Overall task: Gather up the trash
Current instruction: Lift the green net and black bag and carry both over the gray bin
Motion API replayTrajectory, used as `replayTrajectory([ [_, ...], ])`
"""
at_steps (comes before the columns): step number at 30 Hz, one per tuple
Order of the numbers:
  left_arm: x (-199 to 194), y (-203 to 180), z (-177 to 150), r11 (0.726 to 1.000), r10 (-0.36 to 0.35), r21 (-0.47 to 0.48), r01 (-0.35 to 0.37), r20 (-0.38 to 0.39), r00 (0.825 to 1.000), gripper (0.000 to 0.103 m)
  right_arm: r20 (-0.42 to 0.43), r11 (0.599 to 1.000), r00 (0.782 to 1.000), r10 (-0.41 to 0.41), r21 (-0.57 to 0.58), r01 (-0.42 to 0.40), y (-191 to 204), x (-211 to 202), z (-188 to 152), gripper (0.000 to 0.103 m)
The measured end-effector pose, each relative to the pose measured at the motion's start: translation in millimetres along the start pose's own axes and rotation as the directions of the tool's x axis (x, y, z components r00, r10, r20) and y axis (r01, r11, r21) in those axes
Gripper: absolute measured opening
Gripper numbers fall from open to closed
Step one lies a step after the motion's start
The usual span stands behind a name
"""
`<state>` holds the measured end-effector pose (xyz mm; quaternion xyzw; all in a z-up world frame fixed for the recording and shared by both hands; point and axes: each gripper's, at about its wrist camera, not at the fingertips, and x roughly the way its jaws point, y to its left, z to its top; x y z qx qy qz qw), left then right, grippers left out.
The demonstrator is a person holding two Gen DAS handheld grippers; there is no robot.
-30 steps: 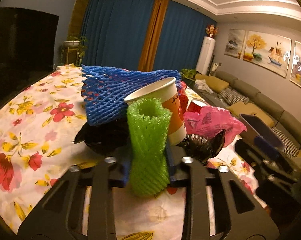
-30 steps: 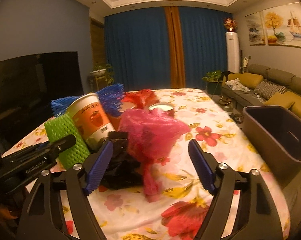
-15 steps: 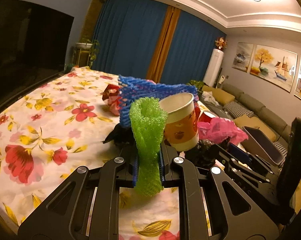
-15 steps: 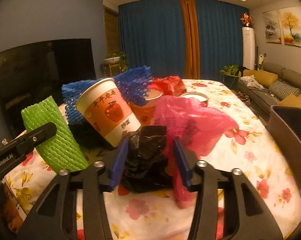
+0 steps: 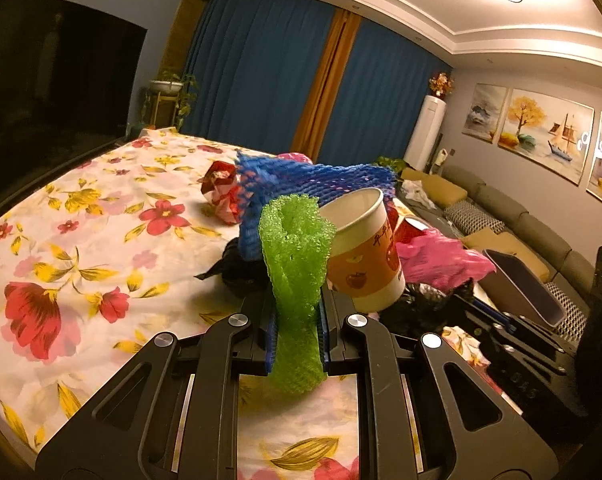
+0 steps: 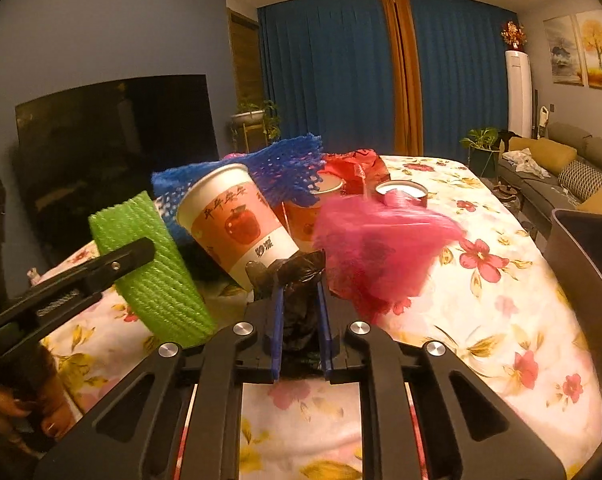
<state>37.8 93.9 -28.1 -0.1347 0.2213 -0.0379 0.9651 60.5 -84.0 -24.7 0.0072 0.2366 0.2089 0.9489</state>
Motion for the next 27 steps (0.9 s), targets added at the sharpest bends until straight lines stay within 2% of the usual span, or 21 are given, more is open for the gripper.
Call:
replayTrajectory([
  [9,-4.2,-15.4,-0.9,1.0,-0.014,0.022,0.014,0.008,1.0,0.014,0.067,1.0,0.998,-0.008,0.019,0.006,-12.5,-36.9,6.2,0.013],
  [12,-2.5,-18.5,-1.7,1.0,-0.019,0.024,0.019,0.002,1.0,0.014,0.083,0.999,0.997,0.008,0.036,-0.011,-16.8,-48.8,6.3,0.007],
  [27,-18.4,-31.2,1.9,0.998,-0.031,0.059,0.029,0.037,0.999,0.014,0.155,0.997,0.987,0.052,0.051,-0.061,-22.7,-83.5,23.4,0.005],
])
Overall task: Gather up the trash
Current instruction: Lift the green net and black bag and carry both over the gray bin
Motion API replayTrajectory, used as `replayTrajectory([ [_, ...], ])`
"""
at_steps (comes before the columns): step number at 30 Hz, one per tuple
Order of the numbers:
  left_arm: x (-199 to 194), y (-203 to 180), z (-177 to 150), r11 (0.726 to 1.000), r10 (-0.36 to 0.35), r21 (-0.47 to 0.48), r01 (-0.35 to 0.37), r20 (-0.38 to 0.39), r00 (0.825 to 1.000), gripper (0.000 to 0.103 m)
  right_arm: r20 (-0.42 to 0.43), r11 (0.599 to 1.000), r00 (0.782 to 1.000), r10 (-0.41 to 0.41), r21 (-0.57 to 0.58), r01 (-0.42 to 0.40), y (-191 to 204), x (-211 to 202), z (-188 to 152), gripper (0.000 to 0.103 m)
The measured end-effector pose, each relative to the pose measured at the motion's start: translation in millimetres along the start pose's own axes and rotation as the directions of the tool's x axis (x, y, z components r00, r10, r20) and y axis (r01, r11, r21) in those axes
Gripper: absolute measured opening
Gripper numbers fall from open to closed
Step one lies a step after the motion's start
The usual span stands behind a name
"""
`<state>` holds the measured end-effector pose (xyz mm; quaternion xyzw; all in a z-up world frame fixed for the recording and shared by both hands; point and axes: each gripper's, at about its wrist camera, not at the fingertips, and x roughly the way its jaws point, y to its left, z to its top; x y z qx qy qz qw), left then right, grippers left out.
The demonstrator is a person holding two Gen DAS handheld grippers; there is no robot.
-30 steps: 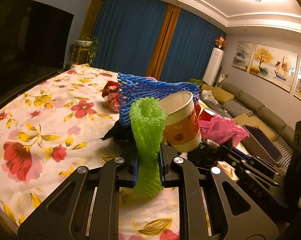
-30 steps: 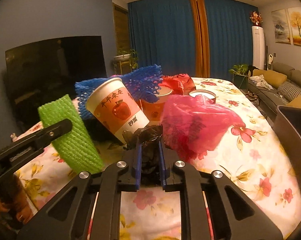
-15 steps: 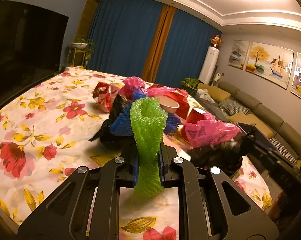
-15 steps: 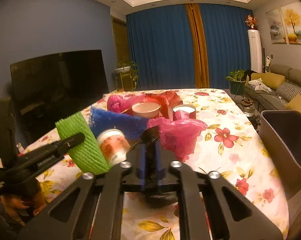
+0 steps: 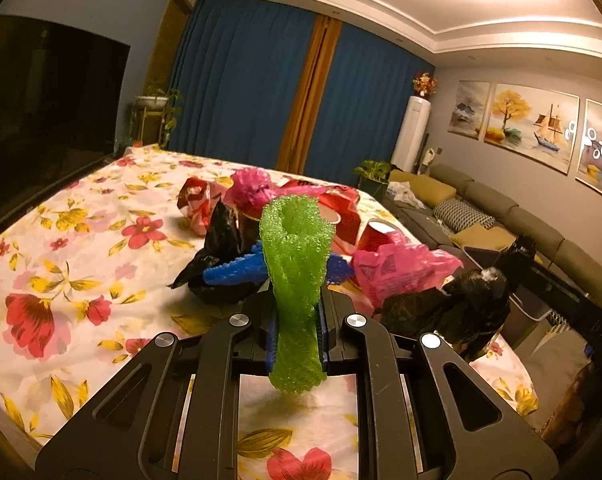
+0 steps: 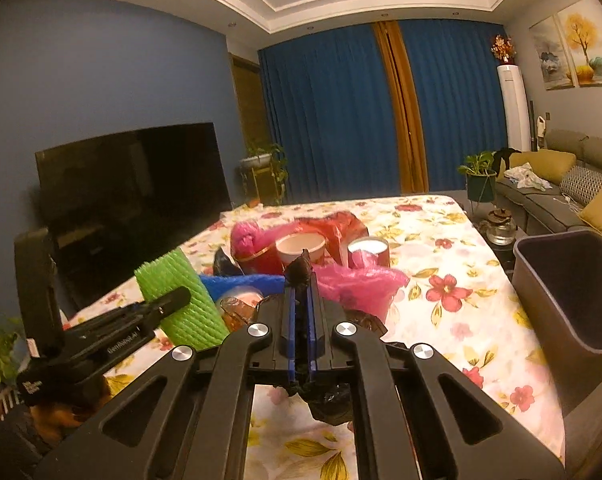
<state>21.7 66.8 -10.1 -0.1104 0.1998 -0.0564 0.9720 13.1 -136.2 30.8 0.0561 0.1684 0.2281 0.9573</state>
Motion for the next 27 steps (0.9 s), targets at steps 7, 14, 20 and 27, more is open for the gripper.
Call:
replayTrajectory([
  [7,-16.5,-7.3,7.7,1.0,-0.018,0.011,0.018,0.039,0.999,0.014,0.052,1.0,0.999,0.007,0.001,-0.007,-2.0,-24.2,12.0,0.005],
  [14,-29.5,-24.1,20.1,0.998,-0.049,0.039,0.046,0.083,0.995,0.014,0.093,1.0,0.996,0.001,0.011,-0.002,-13.0,-44.1,21.9,0.005],
  [20,-27.8,-51.3,32.7,0.989,-0.13,0.078,0.123,0.094,0.987,0.014,0.137,0.999,0.989,-0.049,0.011,0.048,-26.4,-63.6,33.4,0.005],
  [27,-4.9,-98.8,36.5,0.97,-0.208,0.148,0.195,0.078,0.975,0.014,0.173,0.986,0.971,-0.164,0.02,0.163,-55.2,-79.2,38.9,0.005],
])
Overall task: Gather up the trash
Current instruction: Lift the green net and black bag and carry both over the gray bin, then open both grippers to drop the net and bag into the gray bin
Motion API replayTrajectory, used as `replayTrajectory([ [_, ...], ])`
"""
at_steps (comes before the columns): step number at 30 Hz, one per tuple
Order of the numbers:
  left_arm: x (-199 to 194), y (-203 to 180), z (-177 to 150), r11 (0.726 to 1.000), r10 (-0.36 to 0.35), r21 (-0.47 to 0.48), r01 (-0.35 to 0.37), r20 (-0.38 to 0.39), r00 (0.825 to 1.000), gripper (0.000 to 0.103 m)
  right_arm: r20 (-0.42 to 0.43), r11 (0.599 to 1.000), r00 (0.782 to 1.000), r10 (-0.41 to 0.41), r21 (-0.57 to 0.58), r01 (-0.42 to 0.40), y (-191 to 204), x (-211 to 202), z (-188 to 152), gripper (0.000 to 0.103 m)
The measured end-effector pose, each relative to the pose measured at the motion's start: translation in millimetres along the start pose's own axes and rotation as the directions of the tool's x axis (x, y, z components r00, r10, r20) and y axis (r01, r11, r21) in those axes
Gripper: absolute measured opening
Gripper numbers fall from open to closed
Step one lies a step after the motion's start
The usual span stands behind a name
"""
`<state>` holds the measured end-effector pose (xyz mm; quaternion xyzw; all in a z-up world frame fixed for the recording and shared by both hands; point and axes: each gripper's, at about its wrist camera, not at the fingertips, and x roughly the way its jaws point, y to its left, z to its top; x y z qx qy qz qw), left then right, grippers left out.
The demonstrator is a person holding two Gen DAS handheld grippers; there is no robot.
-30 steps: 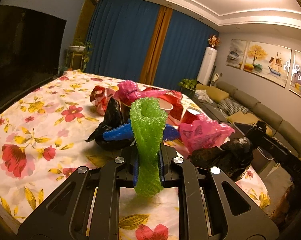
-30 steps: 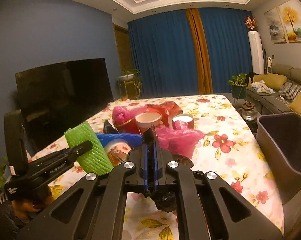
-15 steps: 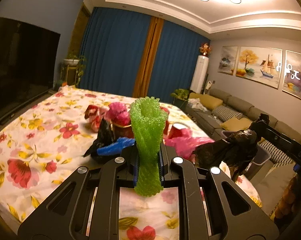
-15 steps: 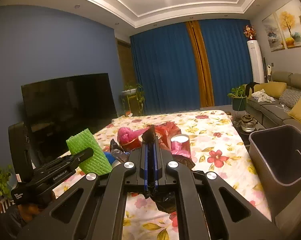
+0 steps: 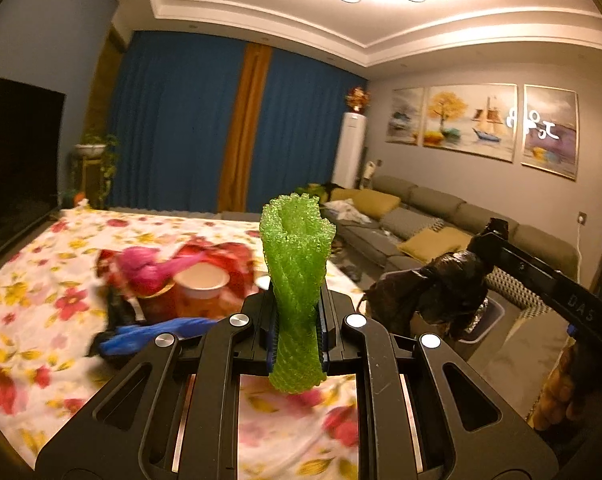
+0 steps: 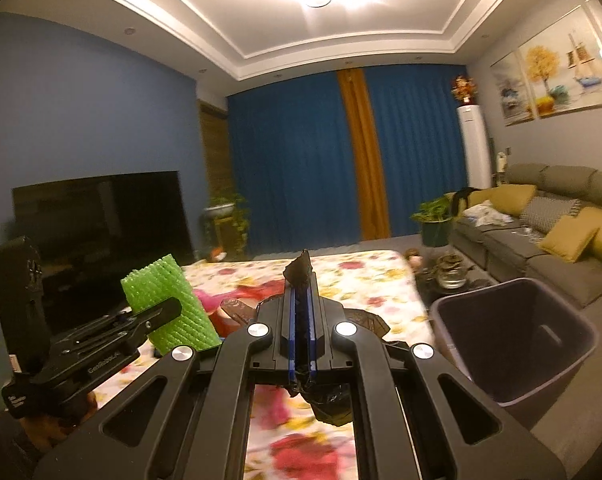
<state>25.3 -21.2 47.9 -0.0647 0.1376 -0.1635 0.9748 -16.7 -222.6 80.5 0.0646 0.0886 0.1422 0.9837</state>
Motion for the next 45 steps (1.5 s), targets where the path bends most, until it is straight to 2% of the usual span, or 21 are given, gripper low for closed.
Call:
replayTrajectory([
  [6,31.9,-39.6,5.6,0.997,-0.068,0.031,0.068,-0.012,0.998,0.013,0.027,0.992,0.992,-0.124,-0.013,0.125,-31.9,4.1,1.4,0.005],
  [9,50.0,-62.5,8.2,0.993,-0.109,0.054,0.109,-0.01,0.994,0.013,0.042,0.978,0.977,-0.208,-0.017,0.209,-56.5,5.5,2.1,0.005],
  [16,99.3,-106.7,8.0,0.98,-0.19,0.057,0.191,-0.028,0.981,0.013,0.061,0.95,0.948,-0.312,0.004,0.312,-101.3,12.9,0.6,0.005],
  [26,150.6,-138.6,-7.5,0.958,-0.274,0.065,0.279,-0.069,0.959,0.013,0.031,0.927,0.927,-0.373,0.055,0.371,-151.2,28.6,-9.5,0.005],
  [35,189.8,-159.0,-15.8,0.943,-0.315,0.077,0.325,-0.121,0.942,0.013,0.001,0.911,0.915,-0.404,0.085,0.403,-169.8,42.0,-16.5,0.005],
  [45,218.5,-171.9,-24.9,0.93,-0.347,0.06,0.364,-0.189,0.918,0.014,-0.027,0.907,0.912,-0.409,0.101,0.409,-188.9,56.4,-23.5,0.006],
])
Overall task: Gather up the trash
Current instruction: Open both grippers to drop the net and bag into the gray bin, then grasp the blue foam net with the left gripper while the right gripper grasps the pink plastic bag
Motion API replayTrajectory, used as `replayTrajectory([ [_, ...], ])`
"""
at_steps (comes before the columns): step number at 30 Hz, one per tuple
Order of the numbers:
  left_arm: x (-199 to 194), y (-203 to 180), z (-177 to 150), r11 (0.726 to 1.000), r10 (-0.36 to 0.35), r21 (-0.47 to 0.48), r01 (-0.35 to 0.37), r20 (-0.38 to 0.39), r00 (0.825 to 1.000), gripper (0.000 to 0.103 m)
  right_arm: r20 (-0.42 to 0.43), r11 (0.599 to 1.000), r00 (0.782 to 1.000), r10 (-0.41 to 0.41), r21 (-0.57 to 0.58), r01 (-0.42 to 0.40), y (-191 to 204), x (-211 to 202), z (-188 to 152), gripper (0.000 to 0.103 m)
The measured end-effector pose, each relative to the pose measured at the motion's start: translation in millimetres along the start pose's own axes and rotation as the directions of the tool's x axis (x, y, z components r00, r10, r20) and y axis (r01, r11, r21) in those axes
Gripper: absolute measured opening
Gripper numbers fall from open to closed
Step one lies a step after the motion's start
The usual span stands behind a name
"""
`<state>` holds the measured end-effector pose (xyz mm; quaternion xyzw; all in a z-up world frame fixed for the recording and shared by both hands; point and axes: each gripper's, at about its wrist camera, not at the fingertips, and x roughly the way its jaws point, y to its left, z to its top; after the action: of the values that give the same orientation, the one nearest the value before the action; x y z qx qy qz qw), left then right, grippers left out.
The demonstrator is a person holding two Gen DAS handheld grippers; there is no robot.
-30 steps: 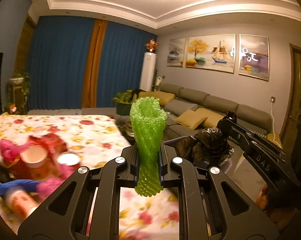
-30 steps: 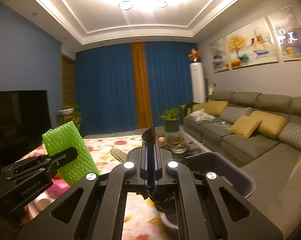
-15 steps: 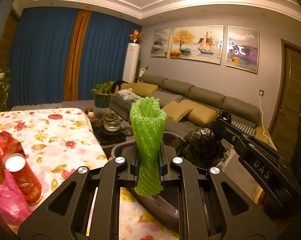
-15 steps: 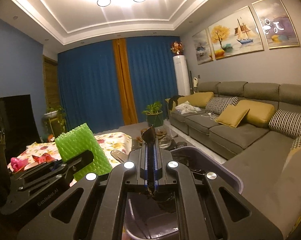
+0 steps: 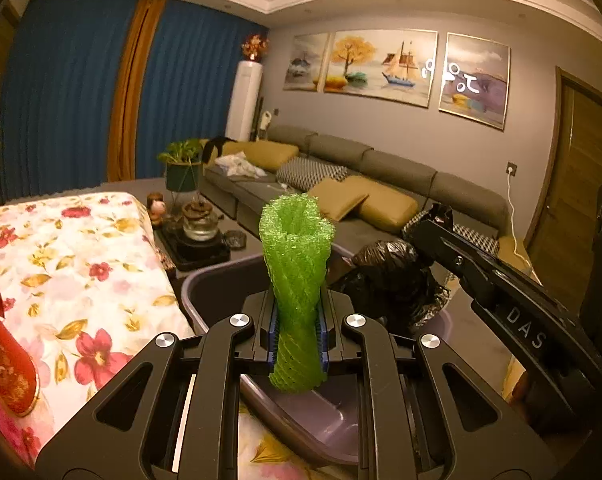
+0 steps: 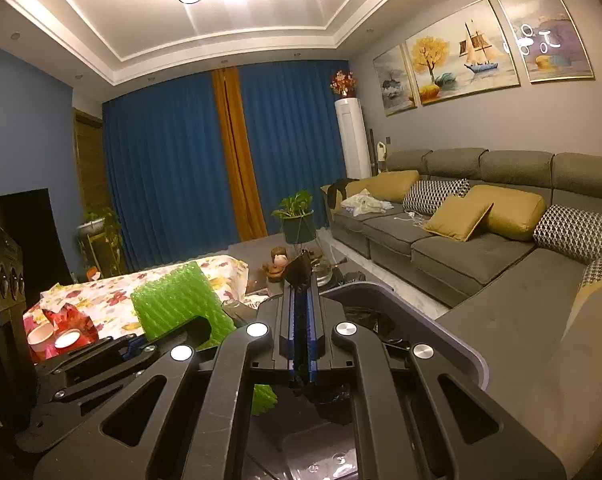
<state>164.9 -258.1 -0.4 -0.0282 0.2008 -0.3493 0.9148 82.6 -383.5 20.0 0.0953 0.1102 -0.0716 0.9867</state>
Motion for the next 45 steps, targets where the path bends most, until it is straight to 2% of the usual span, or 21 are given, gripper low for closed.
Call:
replayTrajectory([
  [4,6.9,2.1,-2.8,1.0,-0.005,-0.001,0.005,-0.026,1.0,0.014,-0.009,1.0,1.0,-0.004,0.007,0.005,2.3,4.5,2.3,0.009],
  [7,10.9,4.1,-3.7,1.0,-0.014,-0.005,0.014,-0.045,0.999,0.016,-0.01,1.0,1.0,-0.008,0.015,0.008,-0.9,6.1,3.8,0.018],
  [10,15.7,6.2,-5.6,1.0,-0.027,-0.015,0.026,-0.072,0.997,0.028,-0.003,1.0,1.0,-0.013,0.025,0.013,-2.9,2.6,3.2,0.029],
  [13,17.8,7.2,-7.6,1.0,-0.001,-0.013,0.0,-0.078,0.997,0.044,-0.002,0.999,1.0,-0.02,0.03,0.02,-5.1,1.0,4.1,0.035],
  [15,16.3,9.4,-8.0,1.0,0.012,-0.016,-0.014,-0.076,0.997,0.061,0.001,0.999,1.0,-0.026,0.035,0.026,-6.5,-1.0,4.0,0.043],
  [16,14.3,10.8,-7.9,1.0,0.016,-0.02,-0.018,-0.068,0.998,0.063,0.005,0.999,1.0,-0.029,0.037,0.029,-6.9,-2.4,3.9,0.047],
  [18,10.5,12.2,-7.4,0.999,0.031,-0.02,-0.032,-0.057,0.998,0.07,0.011,0.999,0.999,-0.035,0.04,0.034,-7.3,-5.5,4.4,0.048],
  [25,-12.5,18.9,-6.0,0.991,0.128,-0.024,-0.129,-0.033,0.991,0.078,0.023,0.998,0.999,-0.046,0.041,0.046,-4.5,-17.0,2.6,0.061],
  [31,-45.3,30.5,-11.6,0.967,0.25,-0.051,-0.251,-0.025,0.968,0.081,0.043,0.999,0.998,-0.039,0.038,0.037,4.0,-34.4,-1.0,0.072],
  [37,-87.5,47.9,-20.2,0.937,0.338,-0.083,-0.339,-0.017,0.941,0.085,0.05,1.0,0.999,0.014,0.025,-0.015,27.1,-51.2,-8.5,0.076],
  [45,-150.8,72.5,-32.7,0.88,0.465,-0.111,-0.461,0.008,0.885,0.086,0.038,0.995,0.995,0.096,-0.026,-0.095,77.1,-65.9,-24.3,0.076],
])
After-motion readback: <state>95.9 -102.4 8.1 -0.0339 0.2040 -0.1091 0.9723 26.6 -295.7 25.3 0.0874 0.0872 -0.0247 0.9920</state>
